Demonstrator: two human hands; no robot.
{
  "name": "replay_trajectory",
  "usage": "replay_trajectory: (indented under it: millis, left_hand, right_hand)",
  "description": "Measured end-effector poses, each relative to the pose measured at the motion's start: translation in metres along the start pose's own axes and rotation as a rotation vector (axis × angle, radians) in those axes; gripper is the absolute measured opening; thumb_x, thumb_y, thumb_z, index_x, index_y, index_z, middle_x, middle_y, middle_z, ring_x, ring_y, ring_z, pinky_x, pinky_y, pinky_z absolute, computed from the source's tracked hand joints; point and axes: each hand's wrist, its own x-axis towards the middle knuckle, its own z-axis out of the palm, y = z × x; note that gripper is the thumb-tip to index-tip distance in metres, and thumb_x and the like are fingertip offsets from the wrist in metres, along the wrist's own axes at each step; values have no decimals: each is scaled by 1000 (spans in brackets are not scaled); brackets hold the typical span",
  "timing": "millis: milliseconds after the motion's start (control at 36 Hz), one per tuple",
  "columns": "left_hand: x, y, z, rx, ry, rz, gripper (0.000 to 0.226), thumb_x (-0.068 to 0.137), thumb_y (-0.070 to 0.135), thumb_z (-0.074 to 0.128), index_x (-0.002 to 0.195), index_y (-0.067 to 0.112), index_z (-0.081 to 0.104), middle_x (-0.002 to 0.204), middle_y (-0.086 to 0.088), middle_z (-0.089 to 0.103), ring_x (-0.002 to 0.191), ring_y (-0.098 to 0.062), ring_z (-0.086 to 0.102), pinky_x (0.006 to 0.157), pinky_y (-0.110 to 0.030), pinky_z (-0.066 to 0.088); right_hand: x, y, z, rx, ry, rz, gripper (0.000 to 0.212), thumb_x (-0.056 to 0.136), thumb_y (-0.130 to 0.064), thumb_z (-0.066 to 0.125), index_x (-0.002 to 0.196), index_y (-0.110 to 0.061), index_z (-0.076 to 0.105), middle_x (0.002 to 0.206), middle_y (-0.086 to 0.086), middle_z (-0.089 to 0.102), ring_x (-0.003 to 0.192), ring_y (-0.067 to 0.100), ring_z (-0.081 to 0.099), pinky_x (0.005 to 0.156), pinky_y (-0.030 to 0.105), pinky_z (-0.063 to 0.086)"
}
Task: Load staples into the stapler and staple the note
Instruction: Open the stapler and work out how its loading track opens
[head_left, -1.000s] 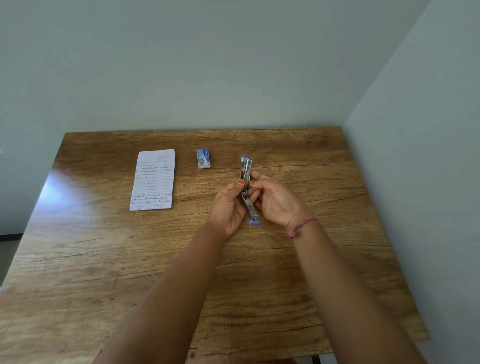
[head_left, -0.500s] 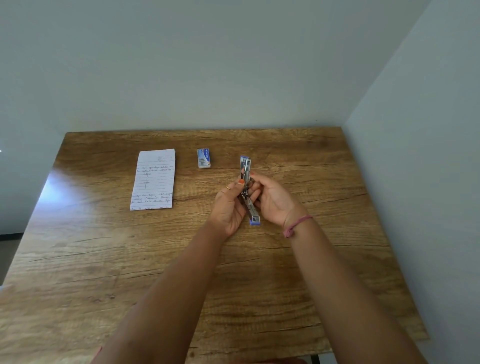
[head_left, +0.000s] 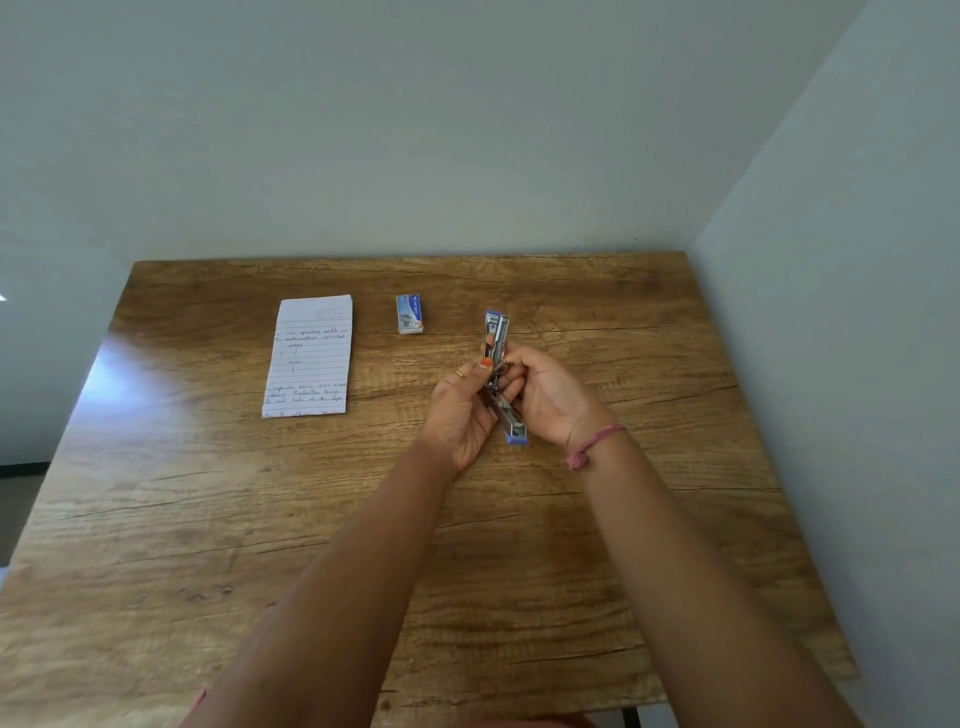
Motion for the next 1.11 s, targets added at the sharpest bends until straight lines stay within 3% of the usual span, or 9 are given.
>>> replay_trajectory:
  millis: [333, 583, 722, 917, 1111]
  left_hand:
    - [-1, 1, 2, 2, -12, -11, 18, 98, 4, 46, 105, 0, 62, 89, -13, 73, 81, -16, 71, 81, -28, 58]
    - [2, 2, -4, -6, -45, -56, 19, 95, 7, 52, 105, -1, 66, 101, -18, 72, 94, -23, 71, 75, -30, 59]
    - [1, 3, -3, 37, -85, -72, 19, 91, 11, 57, 95, 2, 74, 102, -16, 72, 95, -22, 71, 73, -31, 58]
    - [0, 3, -2, 78, -64, -71, 21, 92, 12, 57, 104, 0, 69, 97, -15, 73, 92, -21, 72, 74, -30, 58]
    - [0, 2, -2, 78, -70, -69, 22, 95, 11, 52, 107, -2, 66, 102, -17, 72, 95, -22, 71, 76, -29, 57]
  right_hand:
    - [-3, -3, 2, -48, 37, 6, 17, 91, -7, 53, 99, -12, 67, 74, -1, 45, 55, 3, 36, 50, 15, 32]
    - [-2, -3, -1, 30, -10, 33, 17, 92, -14, 51, 101, -14, 66, 69, -9, 44, 48, 0, 39, 45, 10, 30]
    - [-2, -5, -2, 17, -17, 58, 18, 94, -21, 52, 86, -17, 69, 60, -13, 42, 47, -1, 37, 52, 14, 27]
    - [-2, -5, -3, 60, -19, 52, 22, 97, -26, 53, 98, -11, 68, 58, -9, 46, 40, 0, 41, 43, 11, 38]
    - [-1, -4, -4, 57, -14, 10, 32, 99, -22, 50, 121, -3, 63, 63, -8, 51, 43, 0, 39, 44, 9, 33]
